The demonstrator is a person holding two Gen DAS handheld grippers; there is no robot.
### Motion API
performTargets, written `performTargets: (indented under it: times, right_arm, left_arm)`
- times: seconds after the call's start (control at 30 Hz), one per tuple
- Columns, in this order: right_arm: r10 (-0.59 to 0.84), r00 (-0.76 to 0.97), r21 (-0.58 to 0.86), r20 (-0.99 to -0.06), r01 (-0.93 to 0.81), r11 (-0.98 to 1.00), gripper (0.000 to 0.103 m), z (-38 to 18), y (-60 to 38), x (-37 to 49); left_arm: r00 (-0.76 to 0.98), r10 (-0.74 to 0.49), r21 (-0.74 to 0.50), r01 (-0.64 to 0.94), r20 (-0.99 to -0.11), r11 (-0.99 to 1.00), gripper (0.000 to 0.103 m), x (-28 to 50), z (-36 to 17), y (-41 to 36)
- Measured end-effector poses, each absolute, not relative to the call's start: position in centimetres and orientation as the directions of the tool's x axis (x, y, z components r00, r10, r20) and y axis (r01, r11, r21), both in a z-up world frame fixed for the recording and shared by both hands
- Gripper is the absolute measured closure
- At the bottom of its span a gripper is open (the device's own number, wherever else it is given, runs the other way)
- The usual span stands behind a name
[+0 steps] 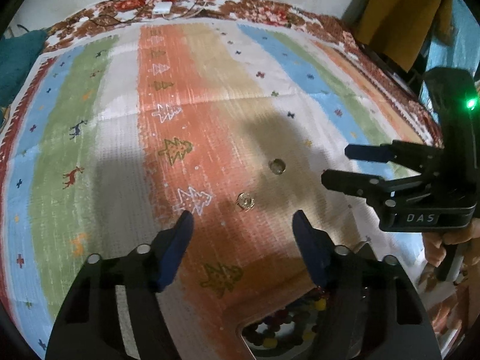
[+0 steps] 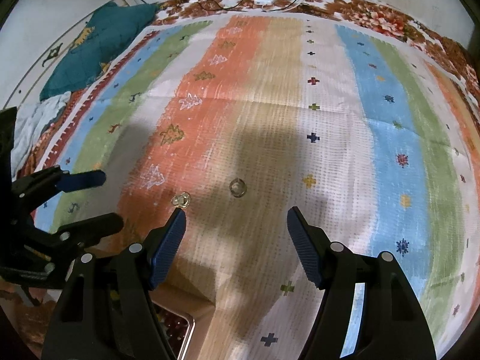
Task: Organize jewelry
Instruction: 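Move both tools from the tin to the gold charm and metal ring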
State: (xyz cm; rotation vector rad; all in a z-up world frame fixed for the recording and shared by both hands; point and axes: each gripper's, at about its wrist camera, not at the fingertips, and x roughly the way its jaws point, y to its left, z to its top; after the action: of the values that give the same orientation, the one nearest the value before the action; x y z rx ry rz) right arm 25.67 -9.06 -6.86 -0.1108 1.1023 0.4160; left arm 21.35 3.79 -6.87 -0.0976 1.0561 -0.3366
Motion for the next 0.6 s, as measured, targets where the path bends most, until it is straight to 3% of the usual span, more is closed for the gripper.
performTargets:
  times: [0.1, 0.2, 0.6]
  right_arm:
    - [0.265, 0.379, 0.111, -0.887, -0.381, 0.918, 0.034, -7.3, -8.8, 26.1]
    - [0.252, 0.376, 0.1, -0.892, -0.379, 0.92, 0.044, -7.7, -8.6, 26.6]
    - [0.222, 0.363, 0.069, -0.905, -0.39, 0.918, 0.044, -9.1, -7.6, 27.8]
  left_arm:
    - [0.428, -0.32, -0.236, 0.238, -0.845, 0.942, 0.037, 21.8, -7.3, 3.5]
    - [0.416, -0.319, -0.227, 0.257, -0.851, 0.939, 0.038, 22.2, -7.6, 3.2]
    - [0.362, -0.305, -0.199, 0.302, -0.881, 0.932, 0.048, 23.8, -9.3, 2.3]
